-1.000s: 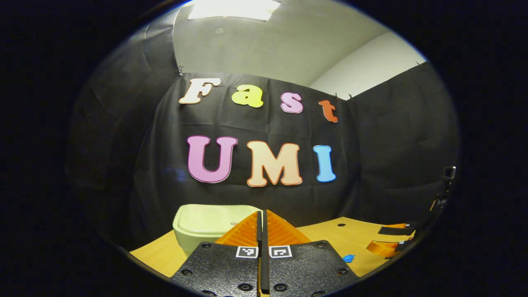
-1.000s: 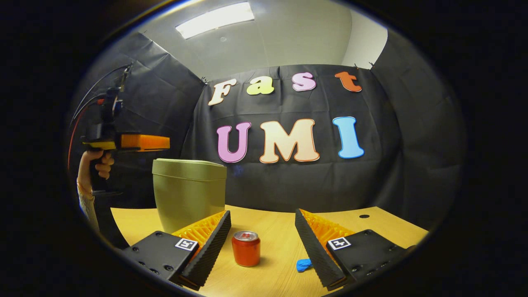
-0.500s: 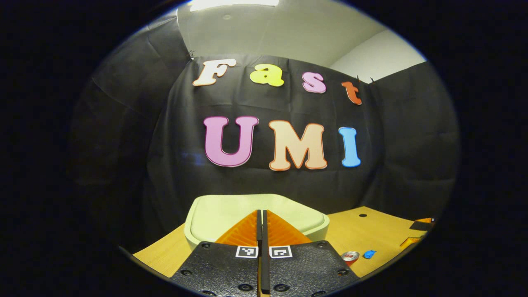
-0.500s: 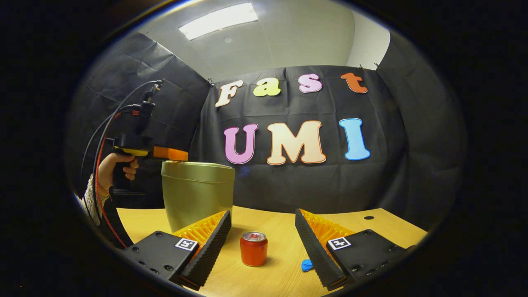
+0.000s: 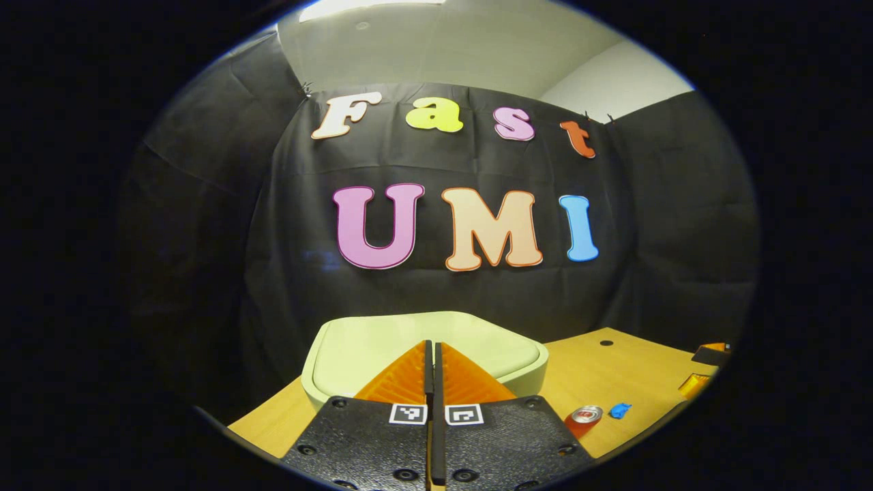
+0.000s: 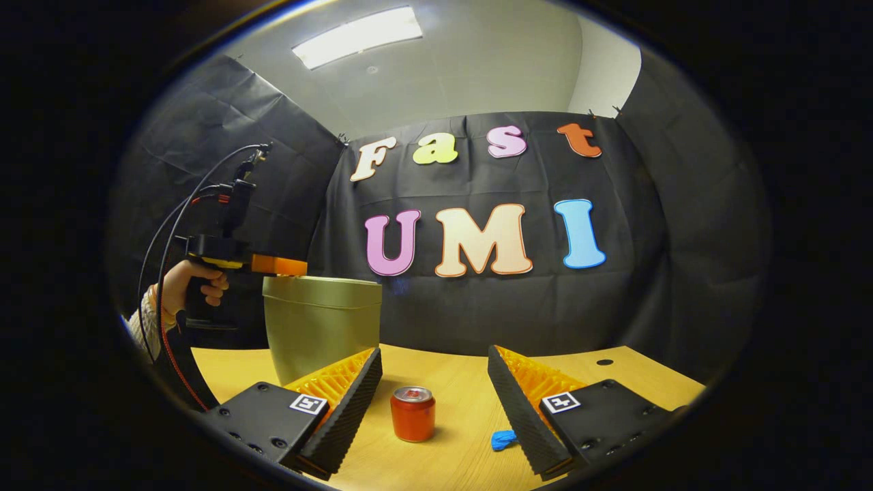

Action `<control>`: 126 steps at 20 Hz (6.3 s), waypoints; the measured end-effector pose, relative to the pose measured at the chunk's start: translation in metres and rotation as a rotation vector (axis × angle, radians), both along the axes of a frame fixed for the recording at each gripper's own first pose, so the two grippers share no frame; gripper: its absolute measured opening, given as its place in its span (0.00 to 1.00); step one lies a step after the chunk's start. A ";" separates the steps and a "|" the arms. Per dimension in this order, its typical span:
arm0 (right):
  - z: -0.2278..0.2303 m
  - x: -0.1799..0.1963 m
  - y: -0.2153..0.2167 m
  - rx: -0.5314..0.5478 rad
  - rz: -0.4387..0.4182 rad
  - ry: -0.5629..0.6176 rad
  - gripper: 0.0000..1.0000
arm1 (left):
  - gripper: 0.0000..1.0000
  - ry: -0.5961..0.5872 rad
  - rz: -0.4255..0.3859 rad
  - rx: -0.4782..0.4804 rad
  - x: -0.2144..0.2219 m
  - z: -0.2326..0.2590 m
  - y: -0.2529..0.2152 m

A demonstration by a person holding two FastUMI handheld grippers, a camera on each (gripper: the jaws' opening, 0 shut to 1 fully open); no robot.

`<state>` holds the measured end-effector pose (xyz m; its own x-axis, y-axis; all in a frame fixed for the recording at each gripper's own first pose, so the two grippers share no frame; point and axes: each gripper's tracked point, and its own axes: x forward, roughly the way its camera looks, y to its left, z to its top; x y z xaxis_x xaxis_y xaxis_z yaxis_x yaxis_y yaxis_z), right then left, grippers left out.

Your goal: Press the lid of the desktop garbage bin to open it, pick up the crumpled paper on the desktop and throw it into the bin, then pick up the pop can on the desktop and drop it into the bin, and finally close the garbage bin lid.

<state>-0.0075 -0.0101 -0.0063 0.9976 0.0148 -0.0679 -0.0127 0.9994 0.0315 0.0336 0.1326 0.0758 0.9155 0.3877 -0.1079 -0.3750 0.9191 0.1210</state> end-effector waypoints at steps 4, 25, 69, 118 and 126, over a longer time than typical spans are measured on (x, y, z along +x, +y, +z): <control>-0.005 0.001 0.003 0.011 0.012 0.017 0.98 | 0.00 -0.002 -0.006 0.020 -0.001 0.005 -0.001; -0.001 -0.004 -0.002 -0.015 0.008 0.017 0.98 | 0.00 -0.154 -0.139 0.050 -0.015 0.057 -0.073; -0.235 0.029 -0.098 -0.043 -0.063 0.878 0.87 | 0.95 0.021 -0.452 -0.061 -0.027 -0.124 -0.136; 0.022 0.249 0.234 -0.024 0.470 0.390 0.69 | 0.94 0.056 -0.454 -0.154 -0.035 -0.127 -0.141; 0.063 0.218 0.159 -0.057 0.364 0.279 1.00 | 0.94 0.082 -0.486 -0.164 -0.032 -0.138 -0.153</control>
<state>0.2108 0.1493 0.0569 0.8716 0.3496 -0.3437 -0.3622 0.9316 0.0291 0.0012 -0.0204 -0.0622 0.9716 -0.1080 -0.2104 0.1044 0.9941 -0.0284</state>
